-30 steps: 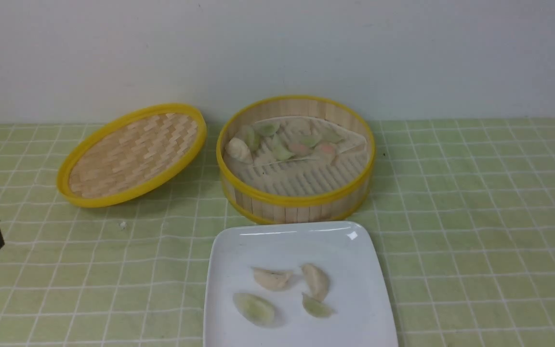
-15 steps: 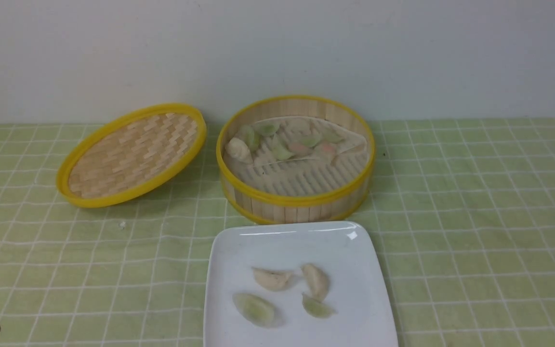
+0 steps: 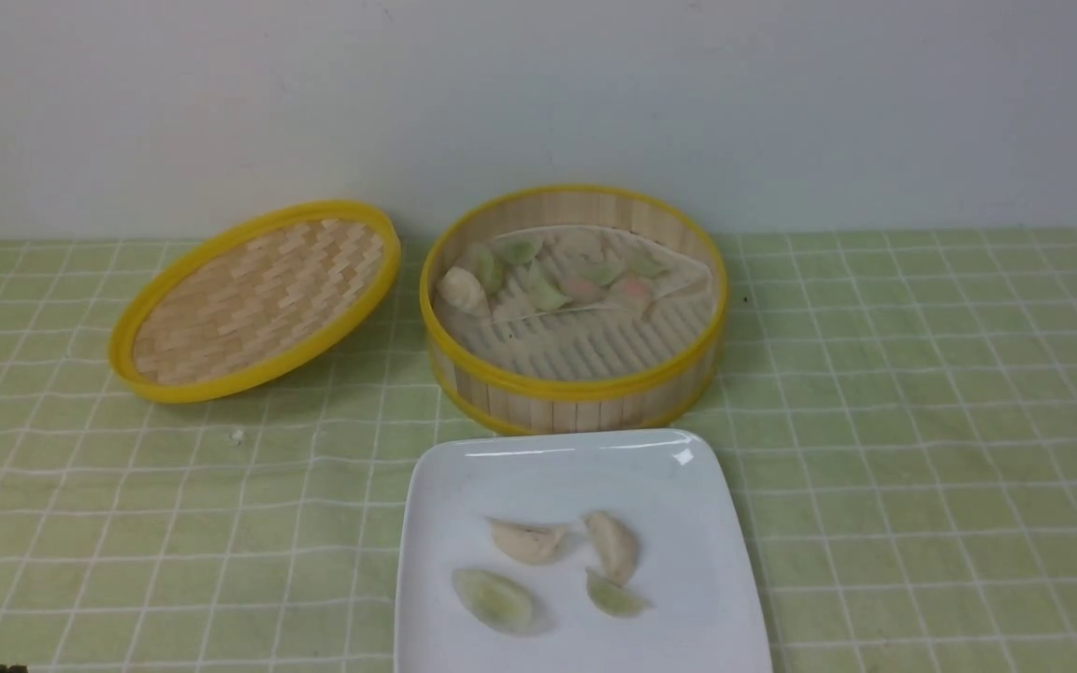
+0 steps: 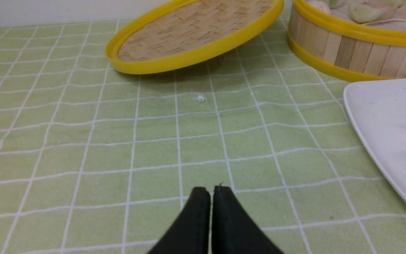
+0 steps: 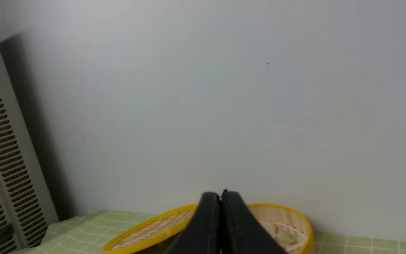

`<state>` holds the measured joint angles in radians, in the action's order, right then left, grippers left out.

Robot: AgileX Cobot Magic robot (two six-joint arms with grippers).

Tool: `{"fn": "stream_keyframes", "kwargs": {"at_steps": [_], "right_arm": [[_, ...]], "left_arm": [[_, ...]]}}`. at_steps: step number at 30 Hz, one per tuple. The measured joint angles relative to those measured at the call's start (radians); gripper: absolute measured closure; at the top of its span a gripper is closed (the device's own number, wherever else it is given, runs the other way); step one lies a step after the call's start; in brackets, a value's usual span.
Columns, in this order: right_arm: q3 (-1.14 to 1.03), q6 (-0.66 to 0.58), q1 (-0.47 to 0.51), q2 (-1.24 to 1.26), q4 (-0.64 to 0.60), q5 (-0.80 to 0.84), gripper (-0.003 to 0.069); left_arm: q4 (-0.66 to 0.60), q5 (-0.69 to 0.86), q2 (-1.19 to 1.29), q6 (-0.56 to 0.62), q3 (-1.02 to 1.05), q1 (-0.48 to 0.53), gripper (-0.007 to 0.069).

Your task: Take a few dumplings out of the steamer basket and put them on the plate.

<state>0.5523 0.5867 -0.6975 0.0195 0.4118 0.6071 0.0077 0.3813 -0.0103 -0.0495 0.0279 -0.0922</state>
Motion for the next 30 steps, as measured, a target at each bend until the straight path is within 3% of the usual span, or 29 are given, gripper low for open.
{"fn": "stream_keyframes", "kwargs": {"at_steps": [25, 28, 30], "right_arm": [[0.0, -0.003, -0.001, 0.0, 0.0, 0.0, 0.0673], [0.0, -0.024, -0.001, 0.0, -0.038, -0.002, 0.0673], [0.0, -0.1, -0.001, 0.0, -0.118, -0.005, 0.0673]], "left_arm": [[0.0, 0.002, 0.0, -0.001, 0.0, 0.0, 0.0631], [0.0, 0.002, 0.0, -0.001, 0.0, 0.0, 0.0631], [-0.001, 0.002, 0.0, -0.001, 0.0, 0.0, 0.0631]]}}
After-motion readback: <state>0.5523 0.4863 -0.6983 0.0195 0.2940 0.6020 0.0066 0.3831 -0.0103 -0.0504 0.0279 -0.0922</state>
